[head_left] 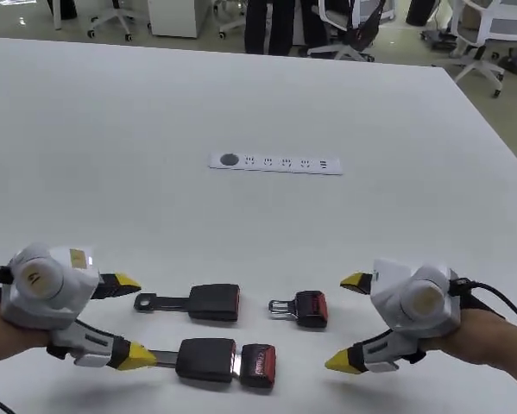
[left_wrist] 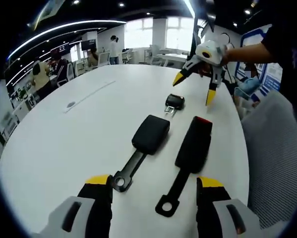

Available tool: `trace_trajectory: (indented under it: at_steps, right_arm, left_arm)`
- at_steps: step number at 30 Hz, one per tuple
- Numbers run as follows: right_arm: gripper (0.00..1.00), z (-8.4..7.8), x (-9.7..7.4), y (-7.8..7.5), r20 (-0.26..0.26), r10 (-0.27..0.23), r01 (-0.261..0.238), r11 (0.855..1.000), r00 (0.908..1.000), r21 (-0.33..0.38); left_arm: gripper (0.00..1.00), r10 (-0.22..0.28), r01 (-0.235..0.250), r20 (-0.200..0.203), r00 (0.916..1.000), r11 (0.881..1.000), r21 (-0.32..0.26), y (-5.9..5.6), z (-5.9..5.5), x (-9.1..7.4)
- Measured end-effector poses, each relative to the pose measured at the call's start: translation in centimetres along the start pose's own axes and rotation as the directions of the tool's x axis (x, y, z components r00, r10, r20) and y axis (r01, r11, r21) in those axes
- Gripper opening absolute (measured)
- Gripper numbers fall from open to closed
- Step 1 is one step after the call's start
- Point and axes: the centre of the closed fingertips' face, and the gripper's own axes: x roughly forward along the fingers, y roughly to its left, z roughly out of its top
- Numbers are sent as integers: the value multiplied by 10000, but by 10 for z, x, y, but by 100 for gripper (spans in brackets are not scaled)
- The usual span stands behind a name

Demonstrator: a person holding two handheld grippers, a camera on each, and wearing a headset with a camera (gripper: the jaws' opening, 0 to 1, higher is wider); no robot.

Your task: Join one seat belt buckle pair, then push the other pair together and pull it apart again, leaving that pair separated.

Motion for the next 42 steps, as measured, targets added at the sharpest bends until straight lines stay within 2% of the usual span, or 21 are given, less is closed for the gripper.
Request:
trace_trajectory:
  at_steps: [2, 4, 6, 9, 13, 15, 18, 21, 23, 25, 28, 30, 33, 37, 42]
  right_arm:
    - [74, 0, -1, 3, 113, -64, 62, 9999, 9999, 134]
    - [75, 2, -3, 7, 294, -193, 182, 9992, 9994, 362]
    - [77, 3, -3, 7, 586, -374, 338, 9976, 9976, 597]
    - [80, 4, -6, 11, 907, -667, 577, 9935, 9936, 984]
    - [84, 2, -9, 19, 1069, -941, 793, 9877, 9898, 1348]
    - [85, 0, -10, 25, 1179, -1055, 861, 9835, 9874, 1589]
    - [86, -1, -11, 32, 1398, -1329, 1023, 9729, 9812, 2072]
    - [90, 6, -13, 40, 1755, -1563, 1114, 9640, 9720, 2415]
    - [92, 7, -12, 43, 1889, -1595, 1080, 9604, 9690, 2568]
    - [94, 9, -11, 45, 1945, -1714, 1139, 9545, 9658, 2755]
    - [96, 13, -12, 42, 2120, -1947, 1267, 9465, 9577, 2966]
    - [99, 15, -11, 43, 2224, -1998, 1261, 9435, 9543, 3065]
    - [99, 15, -10, 42, 2270, -2023, 1231, 9393, 9527, 3202]
    - [99, 17, -13, 41, 2457, -2237, 1319, 9307, 9432, 3412]
    - [99, 16, -14, 38, 2497, -2420, 1444, 9242, 9376, 3535]
  left_arm:
    - [73, 208, -206, 100, 9997, 9996, -207, -6, -1, 0]
    - [75, 440, -416, 398, 9982, 9975, -577, -7, -1, -2]
    - [76, 549, -507, 598, 9967, 9963, -699, -11, -2, -2]
    - [78, 672, -629, 638, 9957, 9958, -672, -16, -5, -2]
    - [82, 836, -752, 789, 9934, 9918, -1035, -22, -3, -4]
    - [83, 986, -869, 1027, 9898, 9898, -1126, -19, -2, -6]
    - [85, 1191, -1041, 1372, 9833, 9882, -1121, -22, 5, -6]
    - [88, 1253, -1071, 1555, 9799, 9870, -1202, -24, 7, -7]
    - [89, 1341, -1106, 1721, 9759, 9840, -1399, -26, 10, -8]
    - [90, 1372, -1086, 1905, 9720, 9822, -1534, -28, 8, -10]
    - [93, 1531, -1246, 1922, 9693, 9804, -1524, -29, 5, -10]
    - [96, 1704, -1392, 2012, 9646, 9772, -1600, -29, 5, -13]
    - [100, 1773, -1410, 2040, 9628, 9734, -1804, -30, 2, -16]
    - [100, 1864, -1440, 2217, 9571, 9704, -1940, -31, 3, -19]
    - [100, 1866, -1441, 2172, 9581, 9697, -1974, -30, 1, -17]
